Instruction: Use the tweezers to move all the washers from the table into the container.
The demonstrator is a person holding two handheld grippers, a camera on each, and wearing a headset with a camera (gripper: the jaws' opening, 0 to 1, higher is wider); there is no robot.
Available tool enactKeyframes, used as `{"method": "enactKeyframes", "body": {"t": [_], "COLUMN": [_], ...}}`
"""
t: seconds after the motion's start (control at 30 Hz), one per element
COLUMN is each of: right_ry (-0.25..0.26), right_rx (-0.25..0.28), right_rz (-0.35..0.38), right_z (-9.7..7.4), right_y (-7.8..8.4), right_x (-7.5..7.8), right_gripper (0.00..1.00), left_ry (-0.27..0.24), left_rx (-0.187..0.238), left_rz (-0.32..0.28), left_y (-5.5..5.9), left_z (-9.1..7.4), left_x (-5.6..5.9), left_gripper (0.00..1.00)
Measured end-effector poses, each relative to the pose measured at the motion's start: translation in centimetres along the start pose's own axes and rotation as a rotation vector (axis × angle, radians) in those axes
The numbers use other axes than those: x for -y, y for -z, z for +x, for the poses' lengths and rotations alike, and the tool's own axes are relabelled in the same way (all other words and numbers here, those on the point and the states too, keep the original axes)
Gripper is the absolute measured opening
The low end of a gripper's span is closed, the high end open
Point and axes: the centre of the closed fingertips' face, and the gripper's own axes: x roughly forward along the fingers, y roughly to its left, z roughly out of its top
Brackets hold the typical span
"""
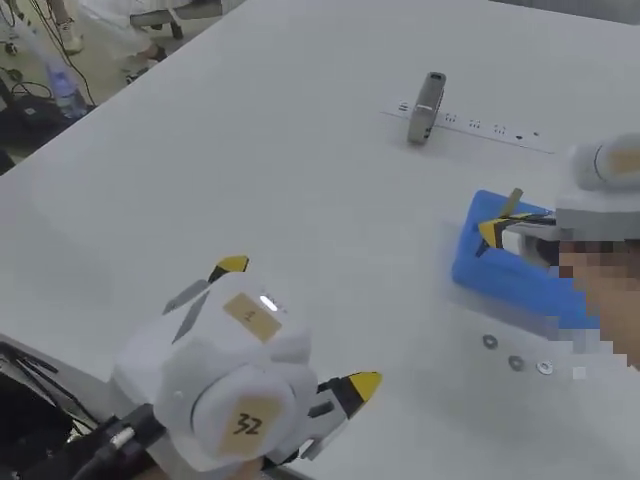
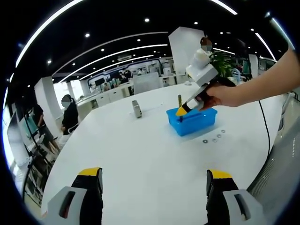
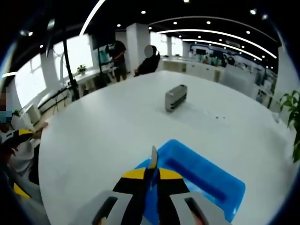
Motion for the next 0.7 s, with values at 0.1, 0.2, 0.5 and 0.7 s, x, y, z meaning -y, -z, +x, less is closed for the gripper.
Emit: {"method": "enactKeyframes", "body": {"t": [0.1, 0.2, 0.5, 0.7], "right_ry": [0.009, 0.000, -0.023, -0.038], "right_rx": [0.009, 0.018, 0.115, 0.160], "right_rz": [-0.016, 0.009, 0.035, 0.034], "right_z": [-0.5, -1.2, -5.6, -8.1], "right_y": [-0.1, -0.4, -2.5, -2.9], "right_x": [-0.1, -0.2, -1.3, -2.7], "right_gripper": [0.04, 0.04, 0.04, 0.04], "left_ry": [0.003, 0.002, 0.000, 0.005], "left_rx": [-0.001, 0.002, 0.013, 0.014], "left_rz": [0.005, 0.001, -0.004, -0.002], "left_y": [0.0, 0.0, -0.2, -0.3], "left_z": [0.0, 0.0, 0.0, 0.0], "left_x": [0.1, 0.0, -0.1, 0.0], "left_gripper": [0.94, 0.94, 0.95, 0.95]}}
